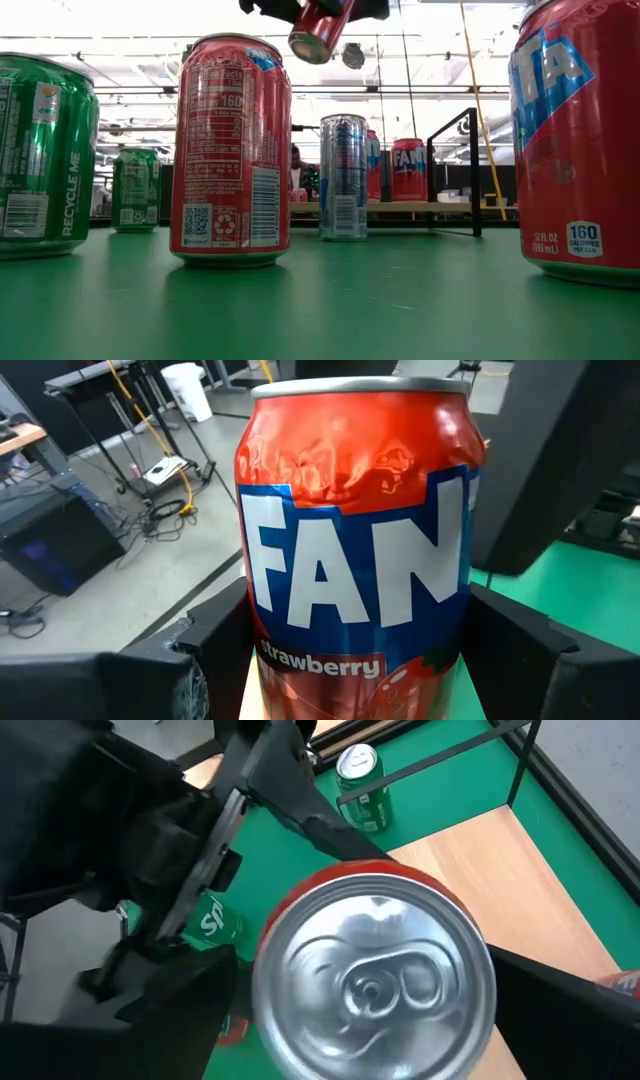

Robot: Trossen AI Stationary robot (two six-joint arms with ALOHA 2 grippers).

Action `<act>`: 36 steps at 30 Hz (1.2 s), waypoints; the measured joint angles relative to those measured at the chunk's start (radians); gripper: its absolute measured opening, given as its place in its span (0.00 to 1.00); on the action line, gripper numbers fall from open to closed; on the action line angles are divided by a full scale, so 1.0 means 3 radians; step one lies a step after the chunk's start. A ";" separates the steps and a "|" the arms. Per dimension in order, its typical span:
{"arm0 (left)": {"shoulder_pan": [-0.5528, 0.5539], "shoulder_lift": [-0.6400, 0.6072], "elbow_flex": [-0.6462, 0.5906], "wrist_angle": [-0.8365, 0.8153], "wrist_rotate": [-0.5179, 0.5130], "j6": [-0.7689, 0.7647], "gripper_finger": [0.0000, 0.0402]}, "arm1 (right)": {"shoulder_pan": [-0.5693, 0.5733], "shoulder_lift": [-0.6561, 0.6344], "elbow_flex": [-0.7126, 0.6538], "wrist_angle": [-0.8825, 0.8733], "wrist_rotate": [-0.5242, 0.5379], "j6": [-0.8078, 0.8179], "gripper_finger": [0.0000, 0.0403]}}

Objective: Place canned beverage on shelf
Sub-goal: Put the red soda can aligned with the other red soda can on the shelf

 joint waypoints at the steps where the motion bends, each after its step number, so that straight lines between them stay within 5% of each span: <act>1: 0.0000 0.0000 0.0000 -0.0010 -0.0001 0.0000 0.69 | -0.0004 0.0000 0.0001 0.0000 -0.0004 0.0021 0.96; 12: 0.0001 -0.0003 0.0000 -0.0017 -0.0015 0.0000 0.69 | -0.0019 0.0000 0.0000 -0.0008 -0.0078 0.0018 0.70; 25: -0.0023 -0.0005 0.0002 -0.0014 0.0091 -0.0441 0.87 | -0.0027 -0.0080 -0.0005 -0.0093 -0.0105 -0.0286 0.72; 36: -0.0097 -0.0142 0.0004 -0.0496 0.1046 -0.1316 0.95 | -0.0031 -0.0201 -0.0013 -0.0747 -0.0089 -0.0935 0.72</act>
